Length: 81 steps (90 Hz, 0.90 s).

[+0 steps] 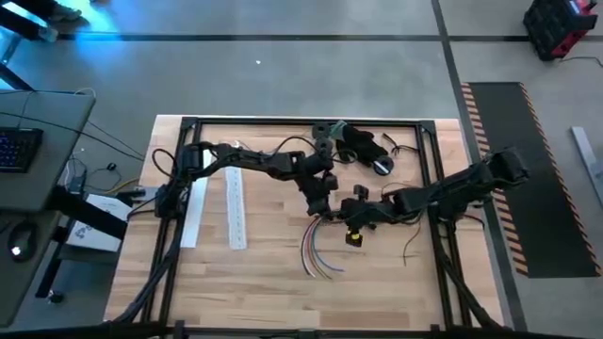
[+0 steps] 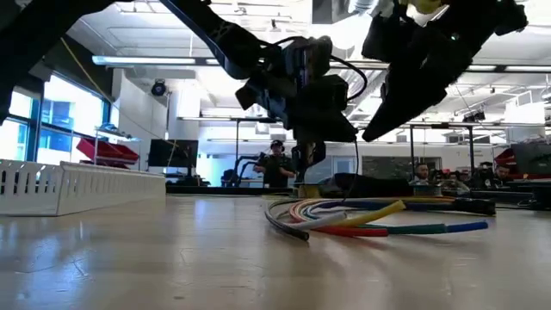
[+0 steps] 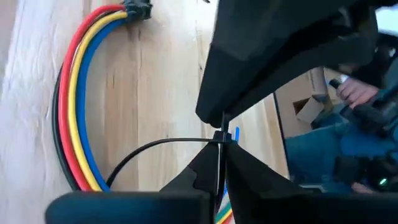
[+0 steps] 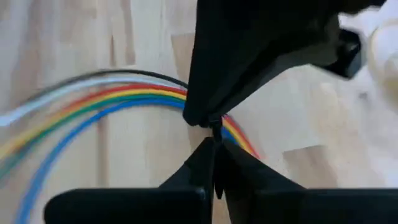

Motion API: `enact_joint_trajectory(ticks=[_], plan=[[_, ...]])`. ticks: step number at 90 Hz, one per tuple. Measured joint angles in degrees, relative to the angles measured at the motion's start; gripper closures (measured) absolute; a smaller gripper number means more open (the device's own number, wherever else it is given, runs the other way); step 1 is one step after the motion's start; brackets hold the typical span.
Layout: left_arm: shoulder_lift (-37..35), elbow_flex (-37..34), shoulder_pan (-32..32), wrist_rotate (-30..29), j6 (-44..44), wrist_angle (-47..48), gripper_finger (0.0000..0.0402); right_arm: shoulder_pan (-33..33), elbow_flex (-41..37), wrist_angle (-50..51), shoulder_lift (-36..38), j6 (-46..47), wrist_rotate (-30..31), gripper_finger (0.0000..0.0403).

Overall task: Ziptie cables
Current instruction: Wrap the cables together using a black zip tie

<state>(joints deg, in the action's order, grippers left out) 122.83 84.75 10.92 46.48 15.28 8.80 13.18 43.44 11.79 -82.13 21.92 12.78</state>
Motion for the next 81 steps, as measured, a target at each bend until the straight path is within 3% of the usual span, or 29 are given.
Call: enact_joint_trajectory(ticks=[14, 30, 43, 59, 81], plan=[[-0.99, -0.02, -0.39, -3.22, -9.65, -0.09, 0.0336, -0.47, 0.0, 0.36, 0.0, 7.31, -4.58, 0.0402], [-1.68, 0.03, -4.6, -10.31, -22.32, -0.15, 0.0282, -0.8, 0.0, 0.36, 0.0, 12.87, -5.36, 0.0403], [-1.68, 0.0, -7.93, -15.03, -26.31, -0.15, 0.0256, -0.62, 0.0, 0.47, 0.0, 14.22, -6.22, 0.0403], [-1.84, 0.0, -9.48, -20.53, -23.43, 0.04, 0.0259, -0.78, 0.0, 0.86, 0.0, 14.27, -5.98, 0.0403], [-3.32, -0.04, -8.84, -21.77, -19.57, 1.11, 0.0301, -0.86, 0.01, 1.03, 0.03, 14.52, -5.63, 0.0403]])
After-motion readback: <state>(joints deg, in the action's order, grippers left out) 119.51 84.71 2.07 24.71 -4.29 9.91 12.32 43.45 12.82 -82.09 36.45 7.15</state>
